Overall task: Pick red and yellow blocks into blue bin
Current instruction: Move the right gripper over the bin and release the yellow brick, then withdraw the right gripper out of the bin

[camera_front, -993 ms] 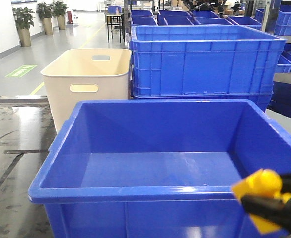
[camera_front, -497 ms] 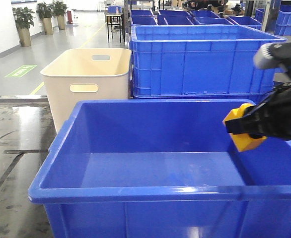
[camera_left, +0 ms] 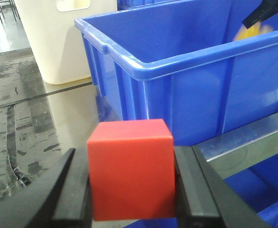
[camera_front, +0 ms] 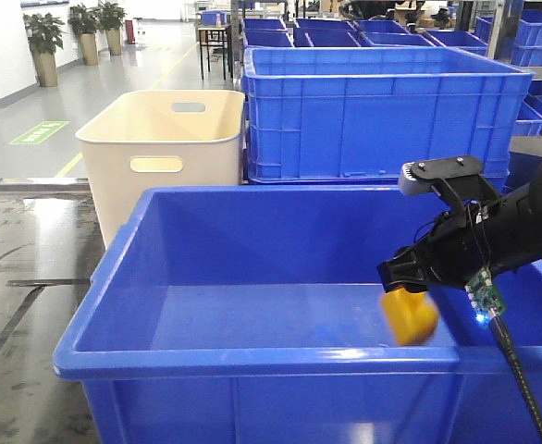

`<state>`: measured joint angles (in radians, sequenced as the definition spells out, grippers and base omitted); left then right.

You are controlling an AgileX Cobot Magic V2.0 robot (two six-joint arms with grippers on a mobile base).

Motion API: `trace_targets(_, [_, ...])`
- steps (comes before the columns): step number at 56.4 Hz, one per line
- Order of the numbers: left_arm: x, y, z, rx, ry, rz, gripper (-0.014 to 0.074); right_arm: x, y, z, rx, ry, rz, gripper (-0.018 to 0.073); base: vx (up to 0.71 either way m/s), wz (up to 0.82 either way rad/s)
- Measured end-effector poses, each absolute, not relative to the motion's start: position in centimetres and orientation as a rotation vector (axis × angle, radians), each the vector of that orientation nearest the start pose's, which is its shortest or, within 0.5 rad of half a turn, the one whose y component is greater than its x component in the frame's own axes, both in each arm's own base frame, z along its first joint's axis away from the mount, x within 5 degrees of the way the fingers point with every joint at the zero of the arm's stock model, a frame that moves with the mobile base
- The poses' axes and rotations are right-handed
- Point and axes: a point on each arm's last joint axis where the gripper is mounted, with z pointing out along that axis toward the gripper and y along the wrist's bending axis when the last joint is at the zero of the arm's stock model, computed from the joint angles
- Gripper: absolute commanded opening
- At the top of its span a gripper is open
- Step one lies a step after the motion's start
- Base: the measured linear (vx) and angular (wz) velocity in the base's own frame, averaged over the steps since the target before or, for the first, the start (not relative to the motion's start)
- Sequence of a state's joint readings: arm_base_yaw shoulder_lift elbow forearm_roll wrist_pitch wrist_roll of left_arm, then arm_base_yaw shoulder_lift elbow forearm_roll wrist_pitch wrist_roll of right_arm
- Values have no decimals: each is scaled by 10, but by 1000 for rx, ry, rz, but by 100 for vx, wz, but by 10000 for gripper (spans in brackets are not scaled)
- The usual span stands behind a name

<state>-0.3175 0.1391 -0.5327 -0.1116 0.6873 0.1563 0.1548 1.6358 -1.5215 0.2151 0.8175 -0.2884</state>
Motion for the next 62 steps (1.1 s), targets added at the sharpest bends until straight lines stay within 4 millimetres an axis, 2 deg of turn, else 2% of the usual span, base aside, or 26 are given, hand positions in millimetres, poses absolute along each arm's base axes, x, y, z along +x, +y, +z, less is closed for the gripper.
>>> trace_targets(9, [23,-14,317,393,1736,-242,286,360,70,355,-421,2348,193,606,0,0])
trace_targets(19, [23,-14,317,393,1736,-242,286,338,67,385,-417,2276,194,564,0,0])
trace_targets(25, [23,-14,317,393,1736,-242,286,309,65,413,-436,2224,213,544,0,0])
trace_targets(34, [23,-14,317,393,1736,-242,286,254,62,452,-521,2136,249,544,0,0])
trace_targets(38, [23,-14,317,393,1736,-242,286,232,61,462,-534,2104,273,544,0,0])
trace_targets(44, [23,-14,317,393,1736,-242,286,200,57,457,-534,2058,277,544,0,0])
trace_targets(51, [23,-14,317,393,1736,-242,286,173,51,432,-517,2048,266,544,0,0])
trace_targets(62, [23,-14,317,393,1736,-242,286,133,44,403,-497,2023,257,544,0,0])
